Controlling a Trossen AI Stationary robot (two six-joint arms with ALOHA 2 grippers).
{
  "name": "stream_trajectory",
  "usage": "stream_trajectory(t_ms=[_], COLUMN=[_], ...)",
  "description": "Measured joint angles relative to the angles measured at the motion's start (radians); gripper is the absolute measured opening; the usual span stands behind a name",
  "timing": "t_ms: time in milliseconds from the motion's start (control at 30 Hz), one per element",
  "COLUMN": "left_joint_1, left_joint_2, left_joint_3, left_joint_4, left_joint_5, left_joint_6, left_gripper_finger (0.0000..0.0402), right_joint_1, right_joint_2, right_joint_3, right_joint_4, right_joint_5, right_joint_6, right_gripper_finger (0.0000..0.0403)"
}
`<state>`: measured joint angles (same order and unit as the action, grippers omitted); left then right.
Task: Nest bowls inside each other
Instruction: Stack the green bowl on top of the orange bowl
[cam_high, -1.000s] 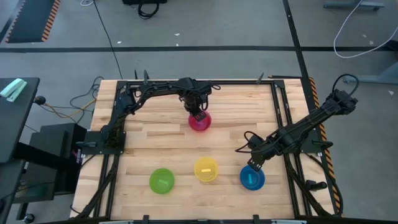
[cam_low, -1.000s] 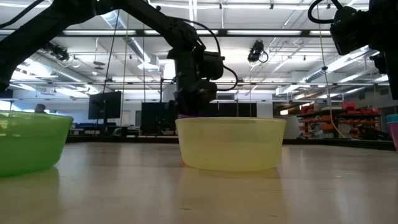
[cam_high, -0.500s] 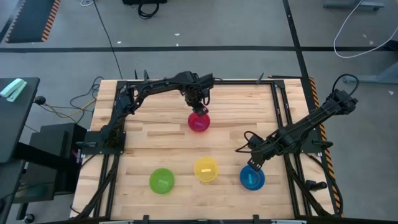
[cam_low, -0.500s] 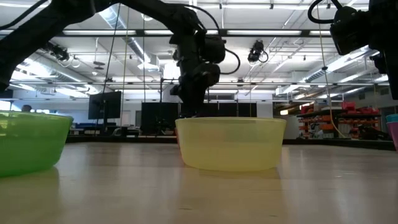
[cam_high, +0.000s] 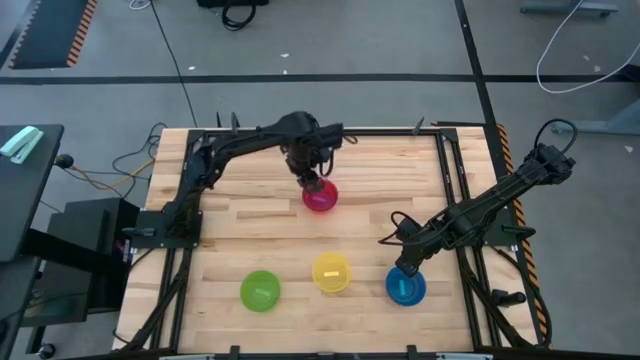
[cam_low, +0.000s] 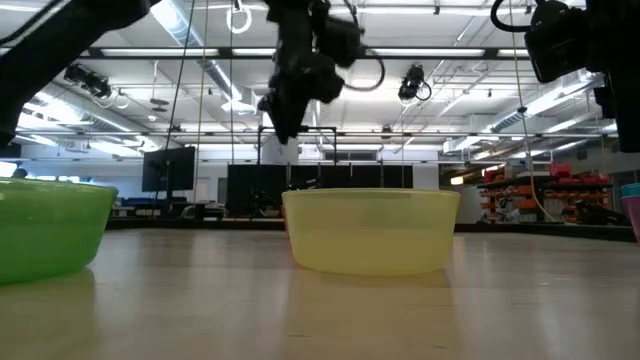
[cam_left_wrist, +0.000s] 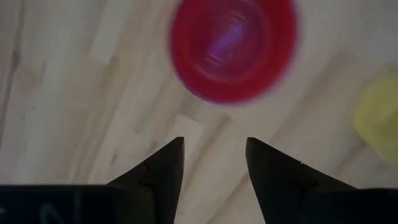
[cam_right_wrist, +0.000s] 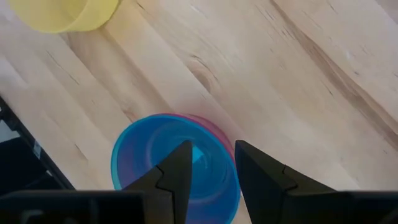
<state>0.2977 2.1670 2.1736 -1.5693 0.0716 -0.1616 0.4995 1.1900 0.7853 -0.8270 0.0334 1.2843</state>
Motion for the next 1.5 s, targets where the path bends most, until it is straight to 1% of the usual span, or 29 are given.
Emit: stream_trajectory(t_ms=[200,467,700,1000,1133,1333,1400,1500], left_joint_1=[-0.129,-0.309,-0.459,-0.670,-0.754,-0.855,-0.872,-0.874], left_joint_2=[-0.068,-0.169,-0.244,-0.284,-0.317,-0.411,-0.444,-0.494], left_joint_3=[-0.007,-0.006,-0.007,-0.026,-0.132,-0.414,-0.506,-0.624], left_joint_4=[-0.001,-0.002,-0.002,-0.002,0.000,-0.002,-0.002,0.013], left_joint_5=[-0.002,-0.087,-0.137,-0.139,-0.140,-0.138,-0.138,-0.138], left_joint_6=[-0.060,-0.209,-0.405,-0.674,-0.804,-1.069,-1.148,-1.207], left_gripper_finger=[0.0178,0.0172,0.0169,0.0146,0.0132,0.0116,0.0112,0.0108], right_joint_1=[0.000,0.000,0.000,0.000,0.000,0.000,0.000,-0.007], right_joint_2=[0.000,0.000,0.000,0.000,0.000,0.000,0.000,0.000], right_joint_3=[0.000,0.000,0.000,0.000,0.000,0.000,0.000,0.000], right_joint_4=[0.012,0.018,0.027,0.078,0.114,0.133,0.143,0.156], right_joint_5=[0.015,0.019,0.019,0.019,0.019,0.019,0.019,0.019], right_joint_6=[-0.025,-0.046,-0.058,-0.067,-0.066,-0.065,-0.065,-0.065], right_gripper_finger=[0.0130,0.0130,0.0130,0.0130,0.0130,0.0130,0.0130,0.0130])
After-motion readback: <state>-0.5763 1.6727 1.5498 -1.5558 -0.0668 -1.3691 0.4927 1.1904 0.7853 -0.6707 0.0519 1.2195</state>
